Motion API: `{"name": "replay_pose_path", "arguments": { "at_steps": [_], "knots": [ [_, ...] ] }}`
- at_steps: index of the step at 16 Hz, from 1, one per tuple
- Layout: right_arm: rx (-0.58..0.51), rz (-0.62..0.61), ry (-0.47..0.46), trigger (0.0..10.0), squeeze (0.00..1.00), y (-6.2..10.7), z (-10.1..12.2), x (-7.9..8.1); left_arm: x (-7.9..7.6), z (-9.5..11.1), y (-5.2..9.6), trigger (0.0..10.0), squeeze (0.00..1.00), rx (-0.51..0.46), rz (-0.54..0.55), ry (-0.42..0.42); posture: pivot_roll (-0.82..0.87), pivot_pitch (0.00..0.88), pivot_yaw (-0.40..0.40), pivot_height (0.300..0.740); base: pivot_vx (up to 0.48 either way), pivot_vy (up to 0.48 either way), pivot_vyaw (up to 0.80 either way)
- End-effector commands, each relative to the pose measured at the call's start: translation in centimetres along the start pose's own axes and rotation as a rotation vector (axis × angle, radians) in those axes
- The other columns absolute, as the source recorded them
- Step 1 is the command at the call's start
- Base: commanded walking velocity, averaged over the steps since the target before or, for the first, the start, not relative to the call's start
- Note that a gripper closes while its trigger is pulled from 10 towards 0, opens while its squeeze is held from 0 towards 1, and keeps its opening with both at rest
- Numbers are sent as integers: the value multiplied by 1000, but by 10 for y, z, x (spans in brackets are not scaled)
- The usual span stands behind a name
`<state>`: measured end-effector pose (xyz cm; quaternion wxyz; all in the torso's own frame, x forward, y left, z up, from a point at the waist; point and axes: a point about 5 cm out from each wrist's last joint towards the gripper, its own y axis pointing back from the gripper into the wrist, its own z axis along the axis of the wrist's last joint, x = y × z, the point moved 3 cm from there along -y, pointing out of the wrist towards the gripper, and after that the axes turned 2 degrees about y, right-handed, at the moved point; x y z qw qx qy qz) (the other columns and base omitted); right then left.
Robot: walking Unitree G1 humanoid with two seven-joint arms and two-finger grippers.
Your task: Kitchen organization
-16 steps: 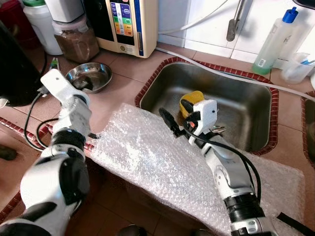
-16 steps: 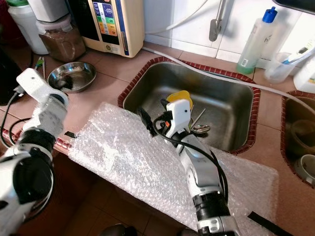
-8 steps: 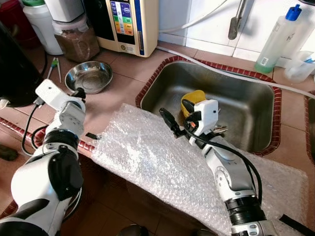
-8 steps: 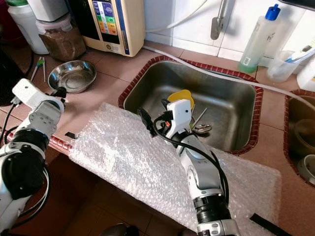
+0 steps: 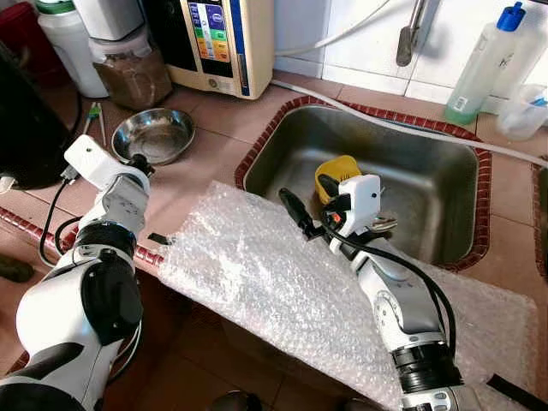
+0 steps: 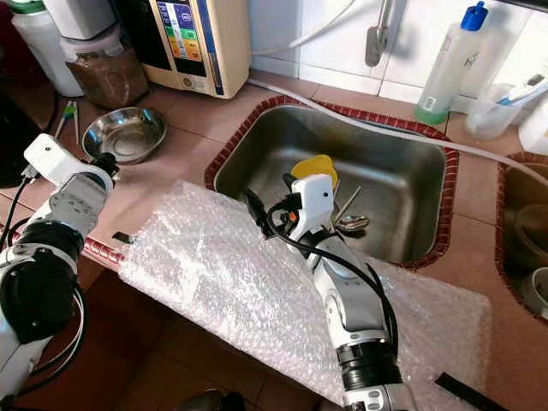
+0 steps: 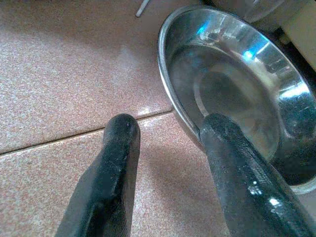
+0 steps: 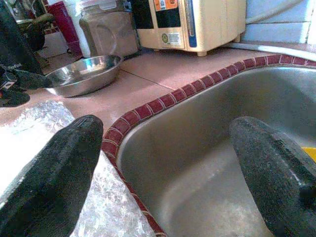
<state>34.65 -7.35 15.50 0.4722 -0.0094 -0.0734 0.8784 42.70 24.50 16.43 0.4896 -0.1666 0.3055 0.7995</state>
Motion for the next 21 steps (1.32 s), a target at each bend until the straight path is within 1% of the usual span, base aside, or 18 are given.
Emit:
{"name": "replay_pose_path", "arguments": {
  "at_steps": [1, 2, 3, 5, 13, 16, 19, 21],
  "knots": [
    [-12, -1, 4, 10000, 1000, -1, 4, 3, -1, 1, 0, 0, 0, 17, -2, -24, -46, 125, 125, 740, 0, 0, 0],
    [-12, -8, 6, 10000, 1000, -2, 4, 2, 0, 0, 0, 1882, 0, 34, -7, -23, -43, 119, 124, 740, 0, 0, 0],
    [-11, -11, 7, 10000, 1000, -3, 4, 2, 2, 1, -1, 0, 0, 40, -13, -23, -44, 117, 126, 740, 0, 0, 0],
    [-12, -15, 6, 10000, 1000, -3, 4, 2, 0, 4, -1, 0, 0, 32, -23, -24, -43, 118, 126, 740, 0, 0, 0],
    [-9, -41, 7, 10000, 1000, -3, 3, -1, -6, 1, 0, 0, 0, 54, -54, -33, -34, 128, 124, 740, 0, 0, 0],
    [-9, -40, 5, 10000, 1000, -6, 4, -1, -3, -4, 0, 0, 0, 73, -65, -37, -28, 131, 118, 740, 0, 0, 0],
    [-5, -42, 8, 10000, 1000, -4, 4, -3, -1, -8, 0, 0, 0, 86, -82, -59, -22, 136, 111, 740, 0, 0, 0],
    [-4, -43, 10, 10000, 1000, -5, 4, -6, -4, -11, 1, 0, 0, 94, -109, -86, -16, 137, 106, 740, 0, 0, 0]
  ]
}}
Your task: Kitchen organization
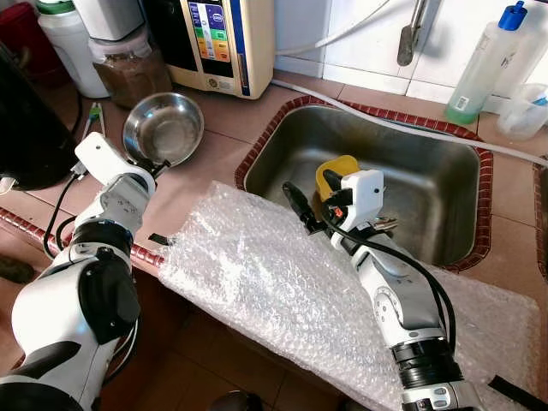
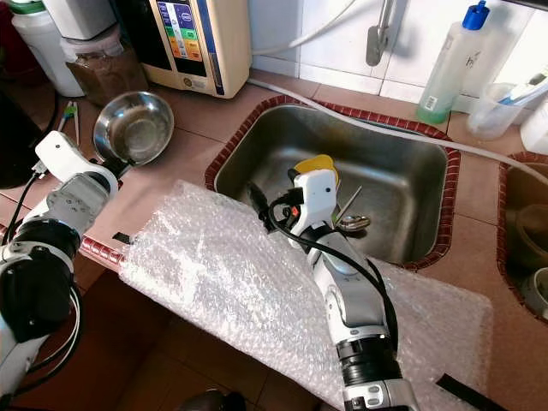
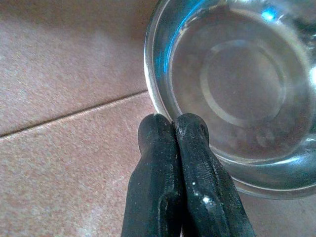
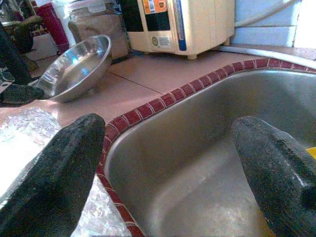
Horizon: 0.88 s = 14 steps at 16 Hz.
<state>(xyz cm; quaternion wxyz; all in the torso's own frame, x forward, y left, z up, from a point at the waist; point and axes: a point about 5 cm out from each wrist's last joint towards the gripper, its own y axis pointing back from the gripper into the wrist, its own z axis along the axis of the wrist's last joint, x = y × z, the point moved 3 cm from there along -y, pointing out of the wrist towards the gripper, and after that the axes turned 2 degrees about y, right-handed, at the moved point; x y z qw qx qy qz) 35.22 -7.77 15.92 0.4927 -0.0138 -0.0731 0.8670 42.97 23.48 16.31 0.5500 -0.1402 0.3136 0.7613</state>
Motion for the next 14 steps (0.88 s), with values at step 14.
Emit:
{"name": "replay_pose_path", "arguments": {
  "at_steps": [14],
  "knots": [
    [2, 12, 1, 10000, 1000, -6, 1, 0, -8, -4, 4, 0, 0, 27, -76, -47, 7, 138, 94, 740, 0, 0, 0]
  ]
}}
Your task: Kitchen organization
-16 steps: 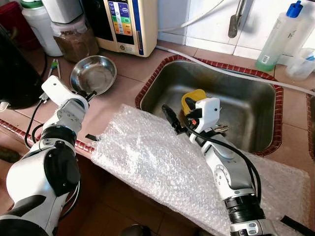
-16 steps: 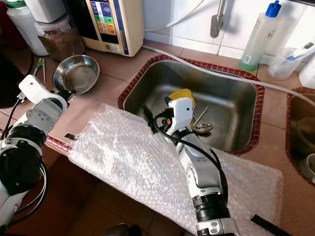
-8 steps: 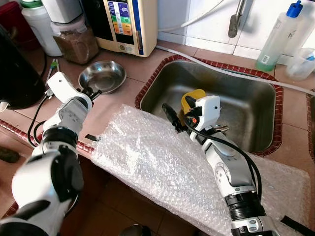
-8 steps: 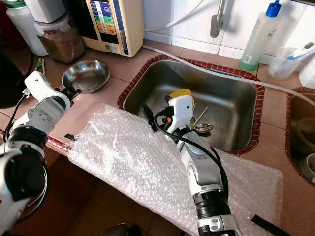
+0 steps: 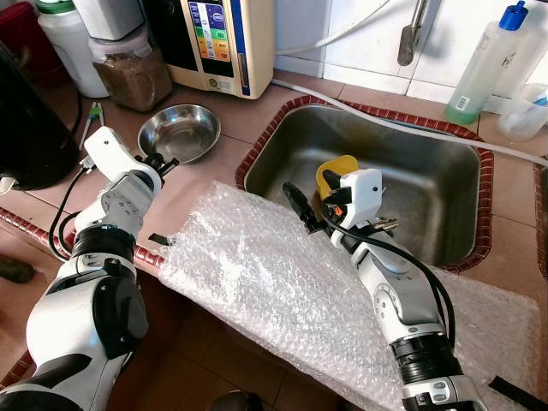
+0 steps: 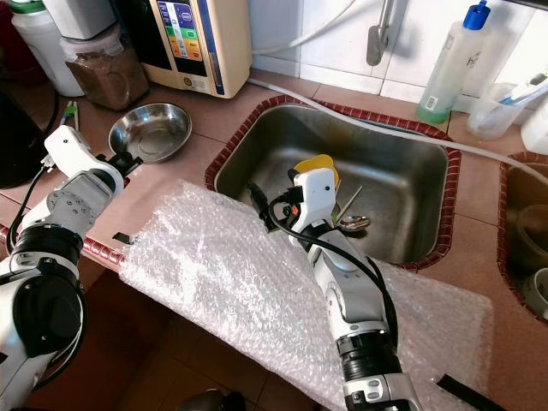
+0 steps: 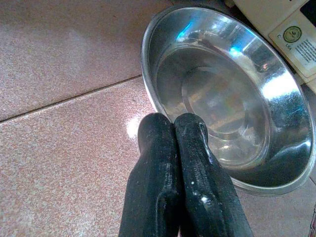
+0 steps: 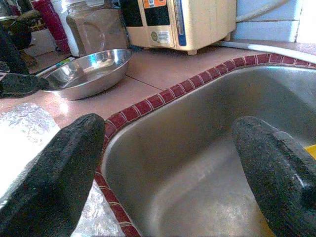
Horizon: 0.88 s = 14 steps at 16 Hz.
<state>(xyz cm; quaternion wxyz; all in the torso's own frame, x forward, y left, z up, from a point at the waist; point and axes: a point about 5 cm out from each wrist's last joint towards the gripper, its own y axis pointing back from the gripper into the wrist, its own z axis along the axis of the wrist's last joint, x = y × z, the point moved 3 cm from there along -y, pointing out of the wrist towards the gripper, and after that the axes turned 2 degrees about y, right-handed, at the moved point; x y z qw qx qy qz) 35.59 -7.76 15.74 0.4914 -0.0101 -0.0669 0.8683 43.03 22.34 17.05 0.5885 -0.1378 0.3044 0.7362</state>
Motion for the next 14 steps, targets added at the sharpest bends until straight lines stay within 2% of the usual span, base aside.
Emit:
{"name": "replay_pose_path", "arguments": {
  "at_steps": [1, 9, 10, 11, 12, 14],
  "knots": [
    [-13, 9, 1, 10000, 1000, -3, 3, 2, 4, -3, 0, 0, 0, 13, 11, -15, 7, 138, 94, 740, 0, 0, 0],
    [-12, 9, 2, 10000, 1000, -3, 3, 1, 4, -3, 3, 0, 0, 16, 5, -22, 9, 137, 93, 740, 0, 0, 0],
    [-21, 4, 11, 10000, 1000, -9, 7, -4, -18, -4, 26, 0, 0, -26, -95, -161, 32, 105, 93, 740, 0, 0, 0],
    [-23, 3, 15, 10000, 1000, -10, 8, -5, -26, -5, 34, 0, 0, -39, -130, -201, 31, 105, 94, 740, 0, 0, 0],
    [-23, -6, 19, 10000, 1000, -8, 8, -8, -38, 1, 34, 0, 0, -64, -166, -231, 27, 105, 98, 740, 0, 0, 0],
    [-23, -10, 19, 10000, 1000, -8, 8, -8, -46, 8, 33, 0, 0, -83, -183, -253, 27, 105, 100, 740, 0, 0, 0]
  ]
}}
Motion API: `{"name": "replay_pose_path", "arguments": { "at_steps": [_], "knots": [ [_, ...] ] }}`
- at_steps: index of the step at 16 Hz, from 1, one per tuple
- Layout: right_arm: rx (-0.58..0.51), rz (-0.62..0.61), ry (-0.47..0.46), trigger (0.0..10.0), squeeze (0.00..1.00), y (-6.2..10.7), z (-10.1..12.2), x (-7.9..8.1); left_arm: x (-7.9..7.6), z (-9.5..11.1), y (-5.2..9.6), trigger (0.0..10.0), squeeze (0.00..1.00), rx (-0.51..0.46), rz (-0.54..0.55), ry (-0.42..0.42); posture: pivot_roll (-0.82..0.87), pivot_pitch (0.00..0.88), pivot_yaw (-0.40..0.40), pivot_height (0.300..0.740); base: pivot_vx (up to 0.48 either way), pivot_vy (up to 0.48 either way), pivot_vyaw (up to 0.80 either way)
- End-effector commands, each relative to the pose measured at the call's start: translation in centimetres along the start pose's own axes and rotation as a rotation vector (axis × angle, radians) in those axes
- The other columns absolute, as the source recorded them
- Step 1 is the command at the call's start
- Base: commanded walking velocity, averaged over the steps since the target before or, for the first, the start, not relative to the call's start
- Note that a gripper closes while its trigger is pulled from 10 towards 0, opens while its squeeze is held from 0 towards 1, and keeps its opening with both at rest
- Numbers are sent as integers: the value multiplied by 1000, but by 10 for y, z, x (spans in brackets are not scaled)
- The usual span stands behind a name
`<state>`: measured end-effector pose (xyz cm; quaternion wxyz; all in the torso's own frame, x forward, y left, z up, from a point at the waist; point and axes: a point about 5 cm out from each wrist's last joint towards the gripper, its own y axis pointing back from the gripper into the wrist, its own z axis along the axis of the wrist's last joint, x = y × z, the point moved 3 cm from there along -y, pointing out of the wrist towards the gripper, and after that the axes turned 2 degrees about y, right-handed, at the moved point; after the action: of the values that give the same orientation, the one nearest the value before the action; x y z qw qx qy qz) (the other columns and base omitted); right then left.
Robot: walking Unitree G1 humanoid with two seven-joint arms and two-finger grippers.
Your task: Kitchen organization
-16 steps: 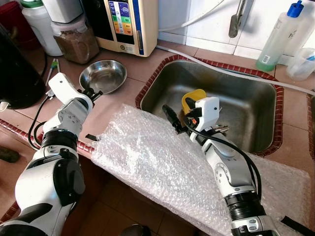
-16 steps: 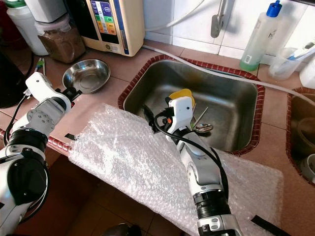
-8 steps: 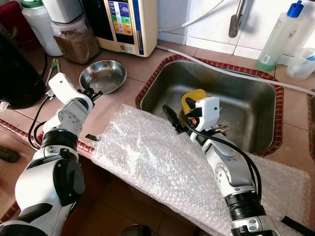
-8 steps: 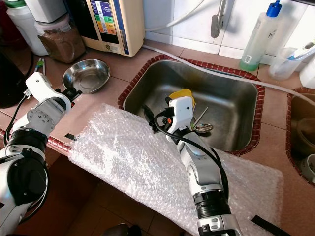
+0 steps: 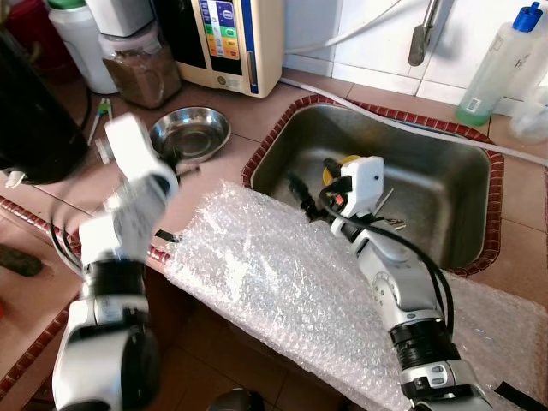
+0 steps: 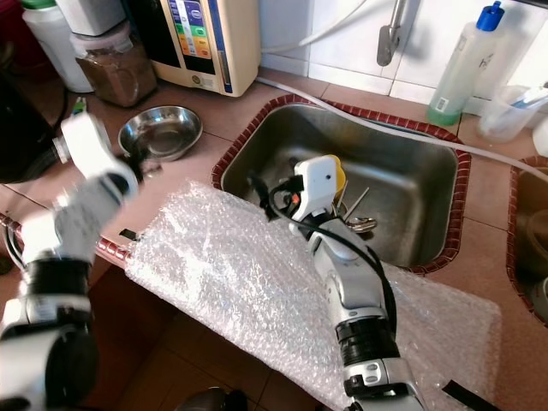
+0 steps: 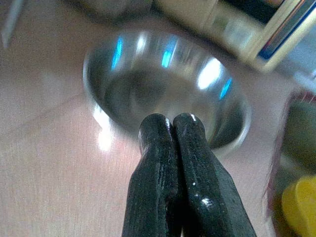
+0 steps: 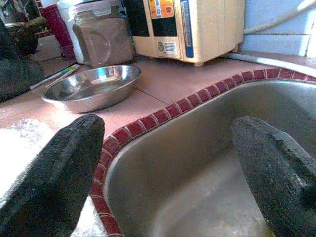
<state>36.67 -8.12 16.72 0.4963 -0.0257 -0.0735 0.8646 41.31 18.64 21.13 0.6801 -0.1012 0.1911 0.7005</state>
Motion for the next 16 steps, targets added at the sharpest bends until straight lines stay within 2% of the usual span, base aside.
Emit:
{"name": "replay_pose_path", "arguments": {
  "at_steps": [1, 2, 4, 5, 6, 9, 12, 16],
  "knots": [
    [3, 2, -2, 10000, 1000, 0, -2, 0, 1, 2, 3, 0, 0, -3, 3, -22, 28, 105, 102, 740, 0, 0, 0],
    [0, 2, -2, 10000, 1000, 0, -2, 1, -1, 3, 7, 0, 0, -6, 2, -26, 27, 107, 102, 740, 0, 0, 0],
    [-3, 3, -5, 10000, 1000, -1, -2, 1, -2, 15, 13, 0, 0, -73, 11, -99, 31, 108, 101, 740, 0, 0, 0],
    [-1, 4, -6, 10000, 1000, -1, -3, 1, 0, 19, 12, 2314, 0, -91, 19, -120, 32, 111, 98, 740, 0, 0, 0],
    [2, 6, -8, 10000, 1000, -1, -4, 2, 8, 21, 7, 10000, 1000, -104, 69, -94, 33, 113, 96, 740, 0, 0, 0],
    [0, 11, -11, 10000, 1000, -1, -4, 6, 21, 16, -2, 10000, 1000, -97, 151, -27, 14, 117, 98, 740, 0, 0, 0],
    [4, 9, -16, 10000, 1000, 4, -8, 7, 31, 8, -11, 10000, 1000, -72, 214, -23, 2, 128, 100, 740, 0, 0, 0],
    [-6, 22, -26, 10000, 1000, 7, -6, 13, 38, -5, -20, 10000, 1000, -35, 258, -18, -18, 136, 110, 740, 0, 0, 0]
  ]
}}
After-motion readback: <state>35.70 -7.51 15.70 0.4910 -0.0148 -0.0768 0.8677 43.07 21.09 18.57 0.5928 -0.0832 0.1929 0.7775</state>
